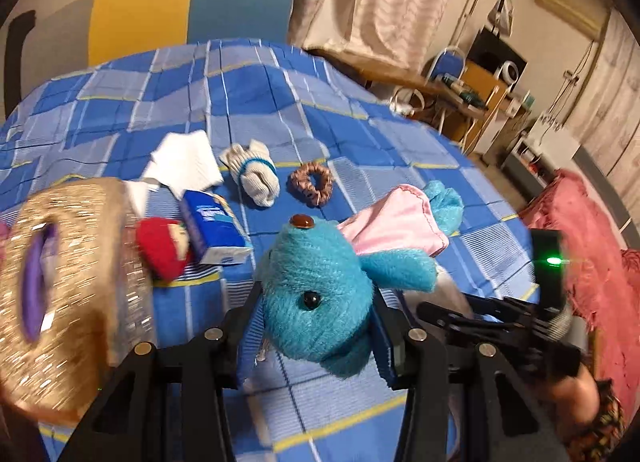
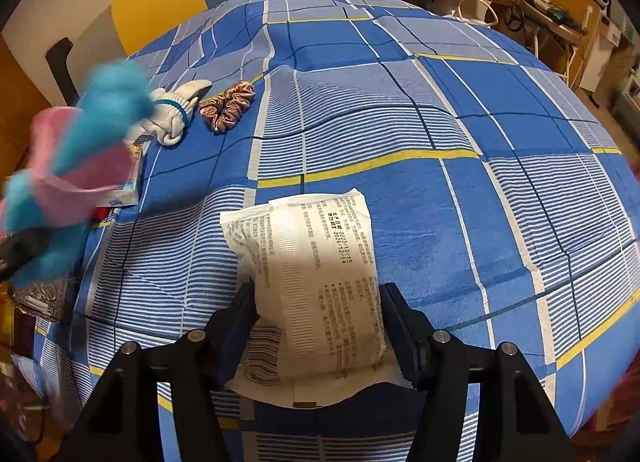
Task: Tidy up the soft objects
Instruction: 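Grasp the blue plush toy with the left gripper while the right gripper holds the white packet, then carry the blue plush toy into the gold tray and open the left gripper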
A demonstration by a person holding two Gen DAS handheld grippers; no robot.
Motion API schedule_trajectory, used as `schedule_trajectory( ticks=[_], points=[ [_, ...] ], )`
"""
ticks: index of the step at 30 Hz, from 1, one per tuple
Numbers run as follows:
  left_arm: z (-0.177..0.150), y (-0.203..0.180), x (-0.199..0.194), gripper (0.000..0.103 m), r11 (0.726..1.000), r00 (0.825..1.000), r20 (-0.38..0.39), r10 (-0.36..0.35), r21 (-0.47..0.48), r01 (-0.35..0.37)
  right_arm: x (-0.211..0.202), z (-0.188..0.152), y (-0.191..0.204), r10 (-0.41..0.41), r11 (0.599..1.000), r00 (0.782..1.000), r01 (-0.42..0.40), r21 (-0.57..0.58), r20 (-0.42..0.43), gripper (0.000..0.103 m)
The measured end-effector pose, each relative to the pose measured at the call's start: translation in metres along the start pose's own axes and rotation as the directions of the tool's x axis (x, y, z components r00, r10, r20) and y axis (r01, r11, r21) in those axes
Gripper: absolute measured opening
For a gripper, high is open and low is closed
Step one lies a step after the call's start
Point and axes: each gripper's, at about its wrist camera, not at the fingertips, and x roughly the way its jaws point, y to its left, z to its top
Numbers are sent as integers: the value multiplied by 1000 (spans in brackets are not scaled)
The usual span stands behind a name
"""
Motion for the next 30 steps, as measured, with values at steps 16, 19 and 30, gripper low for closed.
schedule_trajectory(
  ticks=[16,19,30],
  points=[
    [-26,101,-145,47,982,978,193,84,-183,-49,-2,-5,8,-57,998,998,57,-28,32,62],
    [-29,132,-168,48,966,958,237,159,-237,-102,-2,-5,8,-58,998,998,59,-31,37,62],
    [-64,299,-172,48,758,873,102,476,-550,-349,-35,-9,26,33,997,977,-16,-82,211,59]
  ],
)
